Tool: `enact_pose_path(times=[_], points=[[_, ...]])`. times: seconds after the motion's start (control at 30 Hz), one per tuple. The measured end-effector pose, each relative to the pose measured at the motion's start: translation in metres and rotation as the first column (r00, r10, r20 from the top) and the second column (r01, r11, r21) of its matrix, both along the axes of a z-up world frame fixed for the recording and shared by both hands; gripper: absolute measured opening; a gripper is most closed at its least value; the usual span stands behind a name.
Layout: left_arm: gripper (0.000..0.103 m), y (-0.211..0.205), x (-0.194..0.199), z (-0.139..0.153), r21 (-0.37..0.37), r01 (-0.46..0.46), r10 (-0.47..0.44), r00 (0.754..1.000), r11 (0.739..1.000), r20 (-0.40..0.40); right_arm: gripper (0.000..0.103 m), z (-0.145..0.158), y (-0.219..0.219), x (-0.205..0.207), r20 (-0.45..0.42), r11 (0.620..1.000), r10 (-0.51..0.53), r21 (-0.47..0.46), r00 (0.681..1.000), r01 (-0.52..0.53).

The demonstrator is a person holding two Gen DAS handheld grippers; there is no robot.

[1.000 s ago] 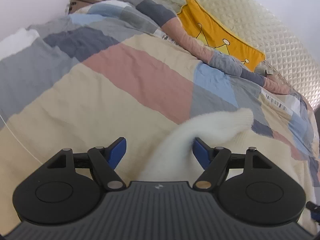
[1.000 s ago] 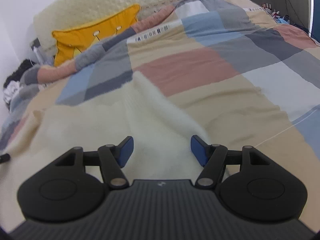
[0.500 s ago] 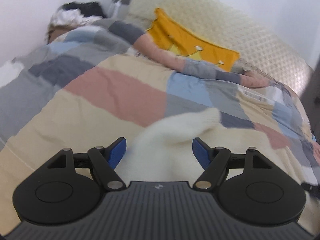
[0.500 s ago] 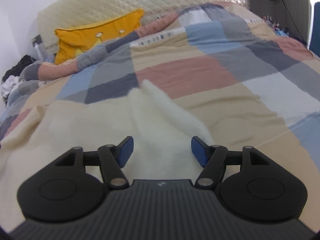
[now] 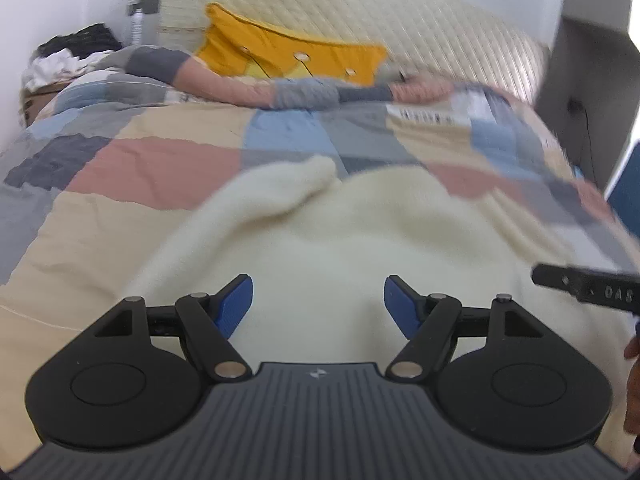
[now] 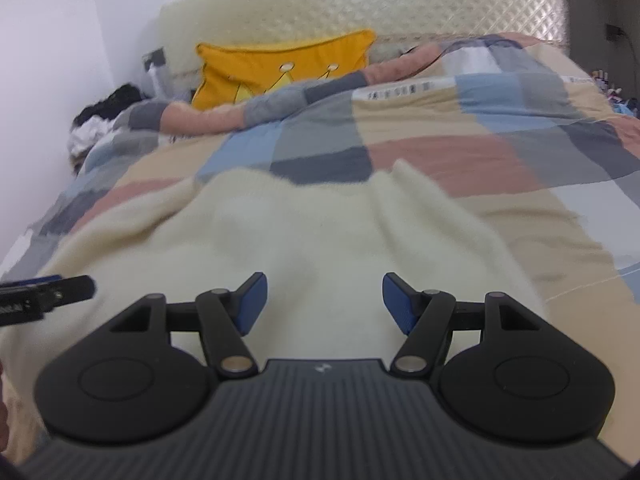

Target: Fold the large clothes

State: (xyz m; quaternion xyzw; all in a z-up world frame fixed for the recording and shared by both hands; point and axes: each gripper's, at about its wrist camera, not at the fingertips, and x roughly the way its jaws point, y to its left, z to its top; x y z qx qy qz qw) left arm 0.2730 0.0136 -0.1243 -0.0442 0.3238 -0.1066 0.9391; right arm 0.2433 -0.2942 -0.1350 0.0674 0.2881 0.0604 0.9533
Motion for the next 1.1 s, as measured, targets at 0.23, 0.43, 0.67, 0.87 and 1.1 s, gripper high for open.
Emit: enact_pose_path(times=[0.23, 0.43, 0.67, 0.87, 1.1], points=[[0.077, -0.011, 0.004, -0.024, 0.041, 0.012, -0.009, 0.998, 0.999, -0.064, 0.066, -0.026, 0.003, 0.01, -0.083, 1.0, 0.008, 0.018, 0.997, -0.007], [0.078, -0.01, 0.013, -0.034, 0.037, -0.003, 0.007, 0.995, 0.999, -0.098, 0.069, -0.039, 0.008, 0.017, -0.092, 1.0, 0.026, 0.001, 0.995, -0.026], [0.078, -0.006, -0.016, -0.013, -0.009, -0.028, 0.027, 0.996, 1.0, -0.083, 0.069, -0.026, 0.003, -0.004, -0.087, 0.998, 0.008, 0.06, 0.996, -0.003], [0.078, 0.012, -0.076, 0.001, -0.067, -0.067, 0.063, 0.996, 0.995, -0.056, 0.069, -0.006, -0.008, -0.042, -0.099, 0.978, 0.01, 0.208, 0.995, 0.011], [0.078, 0.031, -0.11, 0.017, -0.201, -0.129, 0.117, 0.991, 0.971, -0.071, 0.07, 0.002, -0.005, -0.099, -0.121, 0.929, 0.053, 0.37, 0.991, -0.004]])
